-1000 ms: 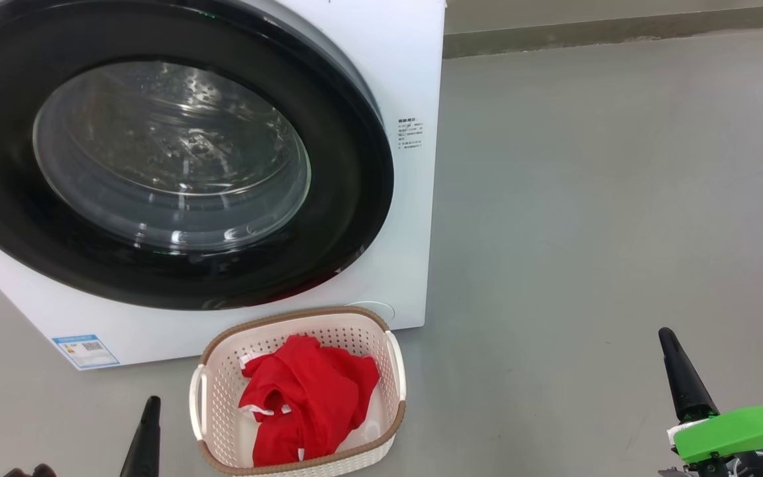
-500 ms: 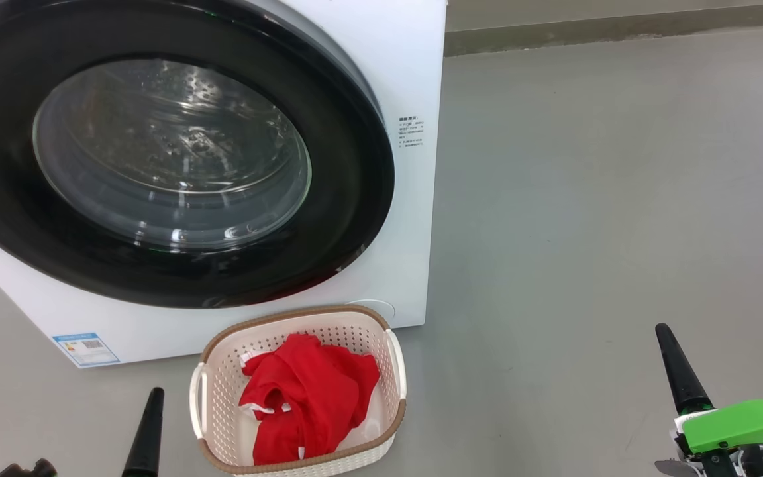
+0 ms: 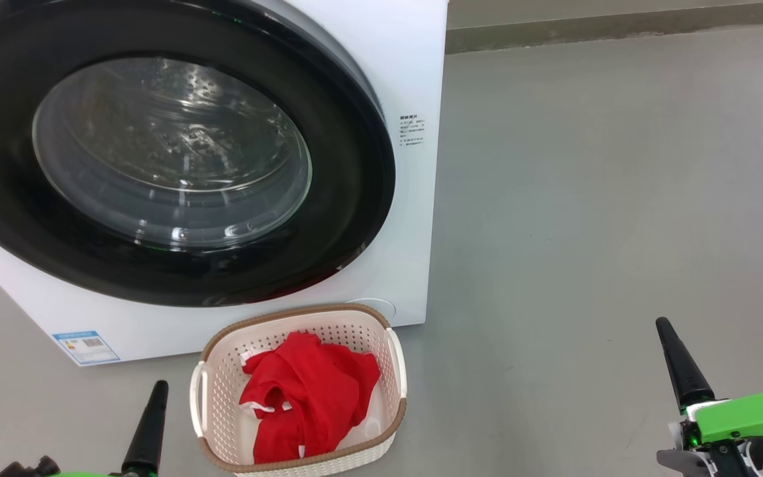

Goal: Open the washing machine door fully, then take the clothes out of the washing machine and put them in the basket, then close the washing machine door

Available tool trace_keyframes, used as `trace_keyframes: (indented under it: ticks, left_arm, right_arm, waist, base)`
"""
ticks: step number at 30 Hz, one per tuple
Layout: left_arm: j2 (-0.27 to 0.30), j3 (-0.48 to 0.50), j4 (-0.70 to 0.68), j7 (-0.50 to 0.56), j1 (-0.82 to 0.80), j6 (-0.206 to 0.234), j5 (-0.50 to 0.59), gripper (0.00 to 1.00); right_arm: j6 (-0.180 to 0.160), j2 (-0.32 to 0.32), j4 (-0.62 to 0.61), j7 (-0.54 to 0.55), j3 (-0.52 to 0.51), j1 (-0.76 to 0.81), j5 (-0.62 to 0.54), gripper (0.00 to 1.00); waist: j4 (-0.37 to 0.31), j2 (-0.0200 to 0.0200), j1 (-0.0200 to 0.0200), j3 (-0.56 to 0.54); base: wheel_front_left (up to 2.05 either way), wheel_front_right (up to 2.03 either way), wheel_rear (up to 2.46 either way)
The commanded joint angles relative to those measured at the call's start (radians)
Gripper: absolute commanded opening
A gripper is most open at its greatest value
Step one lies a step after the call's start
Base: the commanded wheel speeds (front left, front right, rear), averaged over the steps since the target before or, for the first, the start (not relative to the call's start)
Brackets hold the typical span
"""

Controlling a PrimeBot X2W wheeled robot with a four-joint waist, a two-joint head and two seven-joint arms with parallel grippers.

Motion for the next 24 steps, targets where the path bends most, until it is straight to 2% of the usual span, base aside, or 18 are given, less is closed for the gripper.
trace_keyframes:
  ticks: [1, 19, 24]
  left_arm:
    - [0.008, 0.023, -0.020, 0.009, -0.054, -0.006, -0.034, 0.00]
    - [0.007, 0.025, -0.012, 0.057, -0.077, -0.007, -0.224, 0.00]
    - [0.007, 0.025, -0.012, 0.058, -0.078, -0.007, -0.226, 0.00]
  right_arm:
    - [-0.001, -0.008, -0.021, 0.011, 0.009, -0.053, 0.039, 0.00]
    - [-0.001, 0.003, -0.004, 0.062, -0.006, -0.074, 0.221, 0.00]
    - [-0.001, 0.003, -0.004, 0.063, -0.006, -0.074, 0.223, 0.00]
  waist:
    - [0.000, 0.0000, 0.0000, 0.000]
    - [0.002, 0.0000, 0.0000, 0.005]
    - [0.002, 0.0000, 0.0000, 0.005]
  base:
    - [0.00, 0.00, 0.00]
    - [0.00, 0.00, 0.00]
    - [0.00, 0.00, 0.00]
